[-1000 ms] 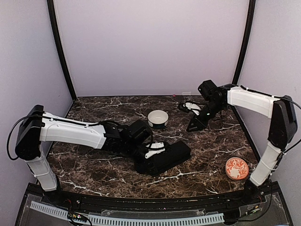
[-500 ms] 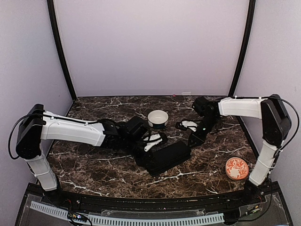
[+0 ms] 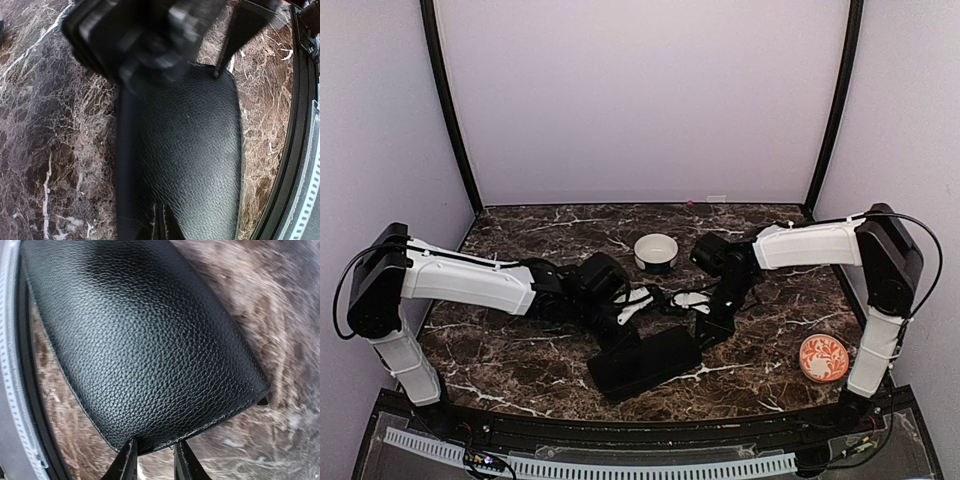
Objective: Sort the hair-cutting tools
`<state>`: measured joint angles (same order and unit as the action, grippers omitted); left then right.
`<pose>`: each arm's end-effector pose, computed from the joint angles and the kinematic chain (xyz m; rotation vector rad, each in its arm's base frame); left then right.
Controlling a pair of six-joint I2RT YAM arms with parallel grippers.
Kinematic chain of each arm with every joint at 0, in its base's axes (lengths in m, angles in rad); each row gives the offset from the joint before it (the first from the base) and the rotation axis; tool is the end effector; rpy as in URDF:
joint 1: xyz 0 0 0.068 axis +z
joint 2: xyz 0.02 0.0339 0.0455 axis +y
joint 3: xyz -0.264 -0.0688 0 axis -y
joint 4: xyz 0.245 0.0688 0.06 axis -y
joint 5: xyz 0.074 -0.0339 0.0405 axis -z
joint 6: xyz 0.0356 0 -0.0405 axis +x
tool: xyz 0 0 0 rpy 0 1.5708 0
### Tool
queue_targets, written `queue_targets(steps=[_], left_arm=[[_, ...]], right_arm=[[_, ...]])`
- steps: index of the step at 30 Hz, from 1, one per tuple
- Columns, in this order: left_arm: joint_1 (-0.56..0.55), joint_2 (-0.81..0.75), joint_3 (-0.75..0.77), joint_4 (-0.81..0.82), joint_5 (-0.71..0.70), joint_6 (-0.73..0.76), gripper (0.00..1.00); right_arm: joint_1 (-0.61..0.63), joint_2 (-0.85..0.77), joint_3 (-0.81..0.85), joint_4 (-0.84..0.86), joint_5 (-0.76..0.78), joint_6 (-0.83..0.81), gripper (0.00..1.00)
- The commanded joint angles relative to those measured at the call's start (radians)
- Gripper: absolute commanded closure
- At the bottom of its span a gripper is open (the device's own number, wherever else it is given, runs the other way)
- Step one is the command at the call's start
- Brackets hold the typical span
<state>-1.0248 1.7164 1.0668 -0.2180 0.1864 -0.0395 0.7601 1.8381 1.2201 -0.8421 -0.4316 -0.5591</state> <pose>0.1814 -0.3112 0.1912 1.2798 2.1998 -0.6783 0.2332 0.2422 0.1694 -1.8688 2.3504 0.6716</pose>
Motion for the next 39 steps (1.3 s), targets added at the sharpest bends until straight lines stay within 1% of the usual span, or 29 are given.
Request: queue_targets(steps=[1,4,6,8,9,10,11,12,13,14,15,16,17,20,22,24,26,29,34,36,39], left_arm=[[0.005,-0.014,0.017,-0.02,-0.004,-0.022,1.0],[0.003,0.015,0.035,-0.038,0.039,-0.029,1.0],[0.003,0.023,0.034,-0.034,0.071,-0.031,1.0],[-0.002,0.02,0.032,-0.023,0.117,-0.032,1.0],[-0.009,0.013,0.03,-0.013,0.13,-0.033,0.99],[-0.022,0.008,0.031,-0.009,0.13,-0.029,0.95],[-0.036,0.002,0.036,-0.01,0.12,-0.022,0.86],[-0.054,-0.001,0.044,-0.018,0.081,-0.018,0.76],[-0.07,0.0,0.054,-0.031,0.036,-0.018,0.68],[-0.083,0.002,0.063,-0.044,0.005,-0.017,0.62],[-0.095,0.008,0.07,-0.053,-0.011,-0.018,0.58],[-0.103,0.017,0.079,-0.067,-0.024,-0.022,0.56],[-0.112,0.031,0.093,-0.085,-0.029,-0.026,0.55],[-0.146,0.058,0.106,-0.126,-0.031,-0.023,0.54],[-0.172,0.08,0.11,-0.151,-0.043,-0.008,0.54],[-0.195,0.111,0.125,-0.192,-0.071,0.008,0.53],[-0.213,0.147,0.156,-0.245,-0.149,0.011,0.53],[-0.229,0.176,0.182,-0.32,-0.286,0.009,0.53],[-0.23,0.153,0.11,-0.398,-0.52,0.048,0.53],[-0.226,0.141,0.075,-0.408,-0.561,0.092,0.53],[-0.209,0.148,0.06,-0.433,-0.635,0.135,0.53]], right_arm=[[-0.02,-0.012,0.033,-0.105,-0.045,-0.045,0.76],[-0.085,-0.073,0.036,-0.145,-0.042,-0.074,0.74],[-0.132,-0.116,0.04,-0.145,-0.014,-0.086,0.73],[-0.164,-0.178,0.031,-0.091,0.038,-0.083,0.72],[-0.171,-0.21,0.019,-0.034,0.073,-0.077,0.71],[-0.174,-0.233,0.005,0.022,0.119,-0.065,0.7],[-0.177,-0.282,-0.013,0.093,0.169,-0.042,0.69],[-0.184,-0.312,-0.034,0.164,0.217,-0.012,0.65],[-0.199,-0.336,-0.055,0.24,0.258,0.018,0.55],[-0.215,-0.352,-0.104,0.322,0.302,0.086,0.35],[-0.235,-0.358,-0.117,0.363,0.329,0.128,0.07],[-0.272,-0.352,-0.111,0.336,0.241,0.102,0.01],[-0.293,-0.333,-0.093,0.299,0.149,0.089,0.01],[-0.305,-0.272,-0.074,0.229,0.024,0.073,0.01],[-0.303,-0.265,-0.089,0.228,-0.016,0.067,0.01],[-0.299,-0.26,-0.107,0.234,-0.031,0.063,0.05],[-0.294,-0.252,-0.102,0.22,-0.038,0.054,0.11],[-0.288,-0.22,-0.087,0.216,-0.038,0.062,0.16],[-0.268,-0.199,-0.09,0.229,-0.025,0.037,0.23],[-0.261,-0.183,-0.094,0.227,-0.035,0.017,0.25],[-0.249,-0.15,-0.092,0.209,-0.072,-0.034,0.31]])
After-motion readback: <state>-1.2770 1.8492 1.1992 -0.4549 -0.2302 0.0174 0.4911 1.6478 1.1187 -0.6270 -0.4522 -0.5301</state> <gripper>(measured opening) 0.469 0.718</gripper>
